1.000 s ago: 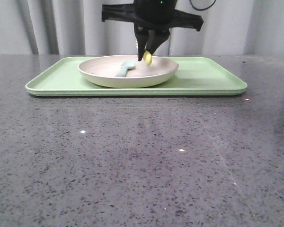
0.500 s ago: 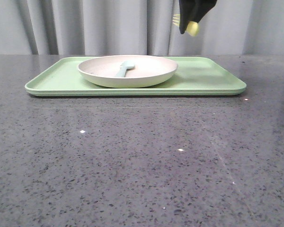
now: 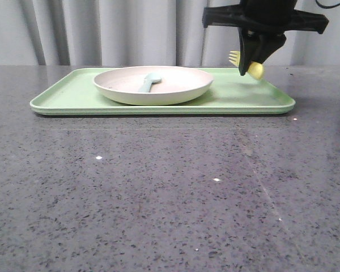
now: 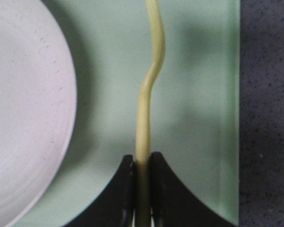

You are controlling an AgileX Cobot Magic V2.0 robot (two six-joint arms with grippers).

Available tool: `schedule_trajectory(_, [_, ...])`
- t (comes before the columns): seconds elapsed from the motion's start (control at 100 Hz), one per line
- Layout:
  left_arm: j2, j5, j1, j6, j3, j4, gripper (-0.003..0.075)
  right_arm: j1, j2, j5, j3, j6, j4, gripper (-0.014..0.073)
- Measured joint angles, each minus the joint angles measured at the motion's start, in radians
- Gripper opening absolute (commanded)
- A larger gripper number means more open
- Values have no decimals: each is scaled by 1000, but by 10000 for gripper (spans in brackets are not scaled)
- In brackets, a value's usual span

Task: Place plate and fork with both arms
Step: 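Carry the fork beside the plate and lower it onto the tray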

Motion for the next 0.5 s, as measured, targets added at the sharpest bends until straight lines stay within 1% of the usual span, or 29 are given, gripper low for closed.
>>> schedule_trajectory(0.21, [0, 0, 0, 0, 0, 0, 441, -6, 0, -85, 79, -49, 78, -90])
schedule_trajectory(0.5, [0, 0, 0, 0, 0, 0, 441, -6, 0, -139, 97, -58, 87, -90])
